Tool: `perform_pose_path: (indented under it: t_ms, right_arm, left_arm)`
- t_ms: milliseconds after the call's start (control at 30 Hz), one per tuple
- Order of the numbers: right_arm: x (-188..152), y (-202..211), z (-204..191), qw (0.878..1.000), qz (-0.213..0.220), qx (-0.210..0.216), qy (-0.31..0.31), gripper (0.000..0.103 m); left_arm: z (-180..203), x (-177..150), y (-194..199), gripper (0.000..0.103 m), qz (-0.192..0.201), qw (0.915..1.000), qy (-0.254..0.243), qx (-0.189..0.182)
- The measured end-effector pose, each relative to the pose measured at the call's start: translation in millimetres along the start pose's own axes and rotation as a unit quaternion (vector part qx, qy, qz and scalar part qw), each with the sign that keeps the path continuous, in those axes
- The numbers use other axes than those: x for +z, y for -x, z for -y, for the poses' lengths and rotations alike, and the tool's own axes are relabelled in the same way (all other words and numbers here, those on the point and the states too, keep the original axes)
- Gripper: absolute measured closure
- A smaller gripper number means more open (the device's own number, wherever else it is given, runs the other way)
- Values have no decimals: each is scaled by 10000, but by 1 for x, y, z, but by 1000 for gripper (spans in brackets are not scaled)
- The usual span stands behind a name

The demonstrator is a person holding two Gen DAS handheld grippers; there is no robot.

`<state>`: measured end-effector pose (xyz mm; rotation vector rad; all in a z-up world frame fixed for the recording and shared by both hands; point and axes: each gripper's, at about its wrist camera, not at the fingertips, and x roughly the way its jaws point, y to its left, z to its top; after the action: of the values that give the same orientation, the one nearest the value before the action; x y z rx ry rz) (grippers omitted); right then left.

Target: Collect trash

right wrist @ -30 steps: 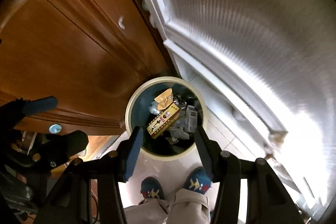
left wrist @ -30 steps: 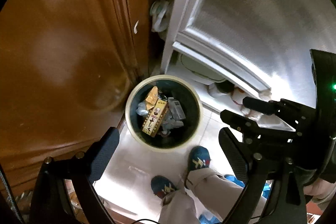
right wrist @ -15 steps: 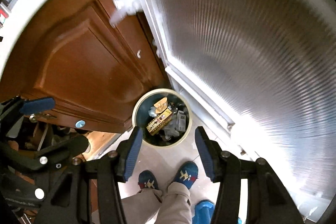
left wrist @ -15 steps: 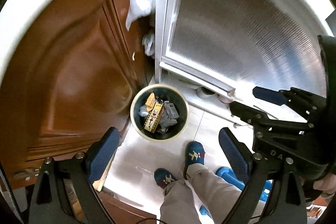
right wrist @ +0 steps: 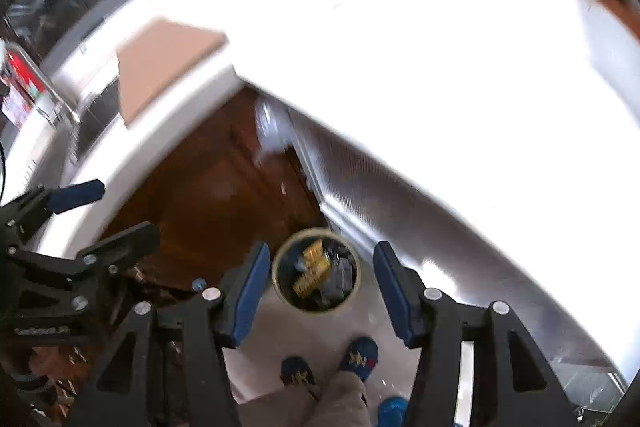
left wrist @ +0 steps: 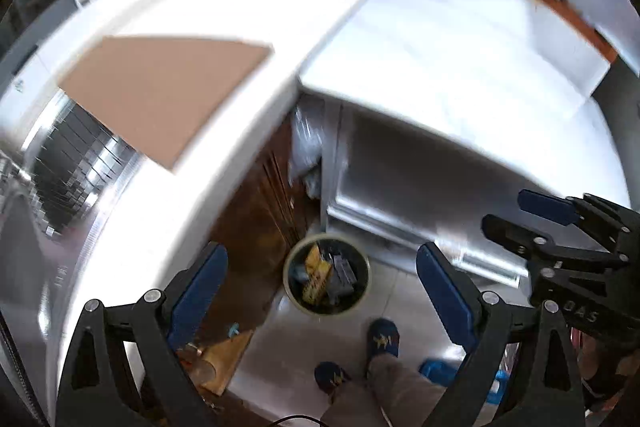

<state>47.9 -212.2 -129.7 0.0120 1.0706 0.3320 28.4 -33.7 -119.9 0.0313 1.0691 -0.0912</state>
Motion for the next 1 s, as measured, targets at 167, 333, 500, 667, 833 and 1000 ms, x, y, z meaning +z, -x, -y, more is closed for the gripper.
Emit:
perform_pose_path:
  t_ms: [167, 333, 500, 667, 833, 1000]
  right_arm:
    - [28, 51, -11, 9988, 495, -30, -33, 48]
    - [44, 84, -19, 9966, 803, -98, -144, 48]
    - [45, 108, -33, 9935, 1117, -155, -170, 48]
    - [43, 130, -38, 9912, 1303, -192, -162, 48]
    - [41, 139, -42, 9893, 1429, -249, -139, 48]
    - [37, 145, -48, 9877, 1534, -314, -56, 48]
  left_arm:
    - [-3, 23, 44, 9, 383, 9992, 142, 8]
    - [-1, 39, 71, 9, 610, 9977, 243, 177]
    - [-3, 43, 103, 9, 970, 9940, 399, 309]
    - [-5, 41, 123, 9, 1207, 9908, 475, 390]
    - [-5, 38, 126, 9, 1171, 9913, 461, 398]
    - [-6, 36, 127, 9, 1212, 9906, 477, 412]
